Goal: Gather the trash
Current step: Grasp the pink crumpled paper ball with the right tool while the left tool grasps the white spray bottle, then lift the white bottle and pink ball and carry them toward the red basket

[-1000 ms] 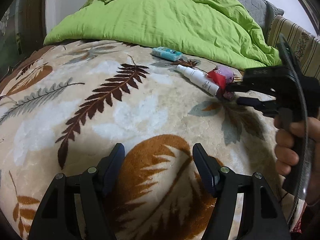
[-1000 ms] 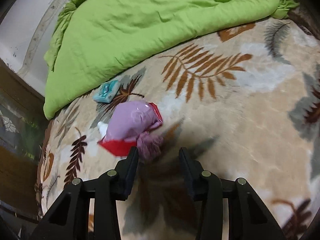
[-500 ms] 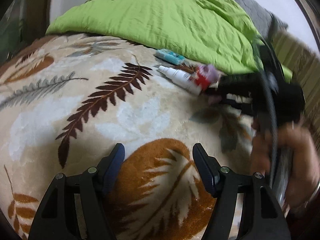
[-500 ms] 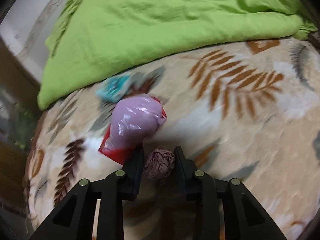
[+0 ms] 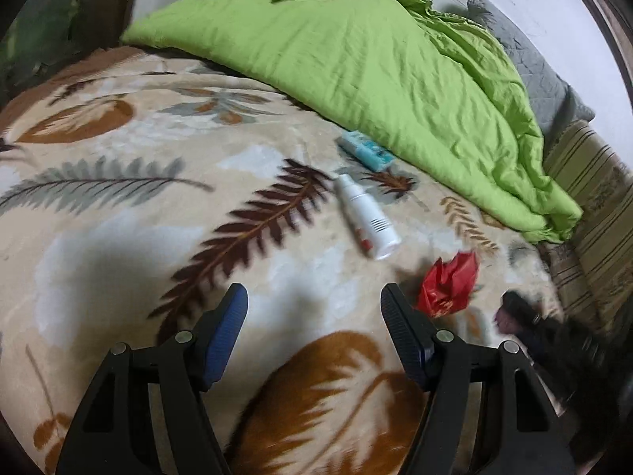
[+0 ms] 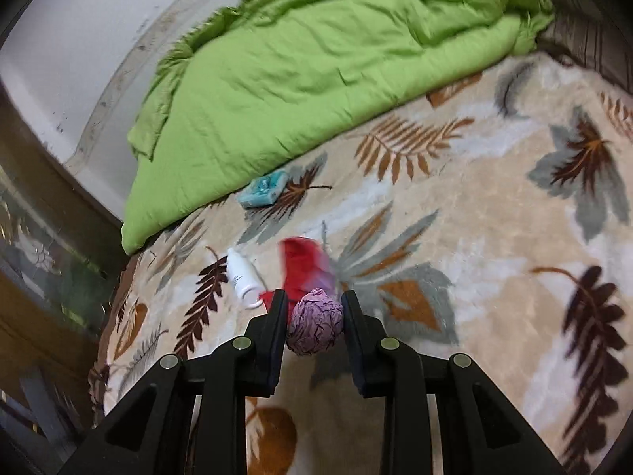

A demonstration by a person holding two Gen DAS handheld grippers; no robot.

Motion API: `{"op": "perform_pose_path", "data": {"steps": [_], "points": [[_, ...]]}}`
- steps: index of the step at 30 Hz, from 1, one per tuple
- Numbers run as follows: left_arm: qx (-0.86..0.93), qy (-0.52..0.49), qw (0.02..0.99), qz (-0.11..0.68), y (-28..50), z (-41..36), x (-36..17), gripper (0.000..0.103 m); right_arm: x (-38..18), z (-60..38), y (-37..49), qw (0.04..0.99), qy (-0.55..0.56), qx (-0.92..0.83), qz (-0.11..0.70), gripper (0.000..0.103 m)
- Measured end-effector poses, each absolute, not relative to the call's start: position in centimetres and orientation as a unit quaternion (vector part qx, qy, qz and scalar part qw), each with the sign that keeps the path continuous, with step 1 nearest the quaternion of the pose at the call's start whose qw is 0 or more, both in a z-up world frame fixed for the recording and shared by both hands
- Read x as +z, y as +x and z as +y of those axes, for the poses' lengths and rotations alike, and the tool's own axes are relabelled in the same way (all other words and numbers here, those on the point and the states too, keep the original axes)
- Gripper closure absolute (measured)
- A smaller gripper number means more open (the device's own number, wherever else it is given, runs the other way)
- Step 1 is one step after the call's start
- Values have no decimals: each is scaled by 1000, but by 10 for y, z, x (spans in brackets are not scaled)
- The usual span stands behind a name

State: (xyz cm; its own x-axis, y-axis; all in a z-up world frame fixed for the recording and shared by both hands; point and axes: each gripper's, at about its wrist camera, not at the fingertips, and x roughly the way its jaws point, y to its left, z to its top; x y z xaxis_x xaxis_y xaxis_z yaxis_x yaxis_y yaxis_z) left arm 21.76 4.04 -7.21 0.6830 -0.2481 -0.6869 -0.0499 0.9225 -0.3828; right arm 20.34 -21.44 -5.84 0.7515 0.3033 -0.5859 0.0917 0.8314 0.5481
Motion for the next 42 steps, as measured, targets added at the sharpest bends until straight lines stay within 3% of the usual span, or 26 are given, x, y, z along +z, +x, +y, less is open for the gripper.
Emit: {"op": "perform_pose_path", "data": {"steps": [10,12,14,19,29,42], "points": [[-67,-214,855,469,317,10,-77,35,-57,-245,202,893,321,59,312,74],[-60,-206,848,484,334,3,-85,44,-58,-248,202,891,325,61,312,74],[-57,-193,847,492,348,-6,-91,44,-57,-251,202,892,324,61,309,74],[-45,-129,858,494,359,-19,-99,71,-55,-252,203,892,325,69,306,73],[-101,-80,887,443,248,-4,-84,74,-54,-240,196,898,294,81,318,73],[-116,-29,926,357,123,-14,-64,74,-47,-212,118,921,185,114,322,74]]}}
